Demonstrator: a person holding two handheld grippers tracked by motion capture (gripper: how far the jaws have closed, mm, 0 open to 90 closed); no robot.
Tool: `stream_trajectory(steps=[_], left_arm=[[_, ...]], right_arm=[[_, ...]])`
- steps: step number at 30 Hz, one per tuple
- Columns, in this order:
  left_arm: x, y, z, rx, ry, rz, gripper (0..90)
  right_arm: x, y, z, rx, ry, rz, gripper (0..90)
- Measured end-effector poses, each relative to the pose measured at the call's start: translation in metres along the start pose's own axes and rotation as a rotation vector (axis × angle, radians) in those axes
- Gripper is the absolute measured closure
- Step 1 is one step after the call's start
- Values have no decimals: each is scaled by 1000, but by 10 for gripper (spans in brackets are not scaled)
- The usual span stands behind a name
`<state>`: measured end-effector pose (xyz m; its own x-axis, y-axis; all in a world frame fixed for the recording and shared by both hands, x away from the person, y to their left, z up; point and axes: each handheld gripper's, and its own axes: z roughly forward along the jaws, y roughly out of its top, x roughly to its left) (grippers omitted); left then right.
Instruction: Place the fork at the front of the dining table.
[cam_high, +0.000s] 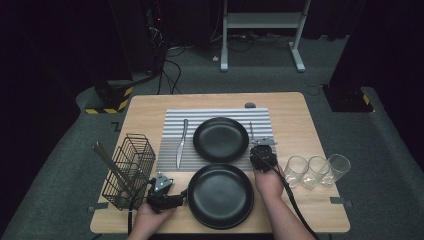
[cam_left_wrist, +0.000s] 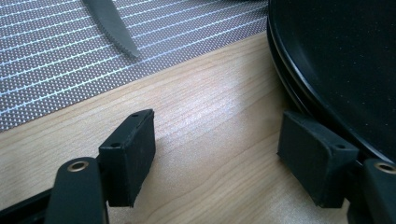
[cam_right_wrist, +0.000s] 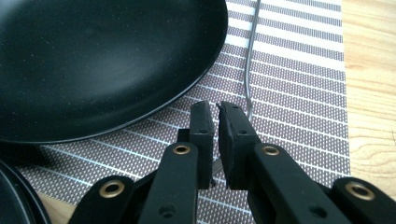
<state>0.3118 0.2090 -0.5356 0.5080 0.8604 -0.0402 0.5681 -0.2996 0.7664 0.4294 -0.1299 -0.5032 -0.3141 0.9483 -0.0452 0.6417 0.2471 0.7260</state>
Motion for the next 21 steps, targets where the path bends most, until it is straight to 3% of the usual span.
stream_trajectory(steps=[21], left_arm=[[0,0,0,0,0,0,279]], right_arm=[[-7,-2,2,6,-26,35,741]])
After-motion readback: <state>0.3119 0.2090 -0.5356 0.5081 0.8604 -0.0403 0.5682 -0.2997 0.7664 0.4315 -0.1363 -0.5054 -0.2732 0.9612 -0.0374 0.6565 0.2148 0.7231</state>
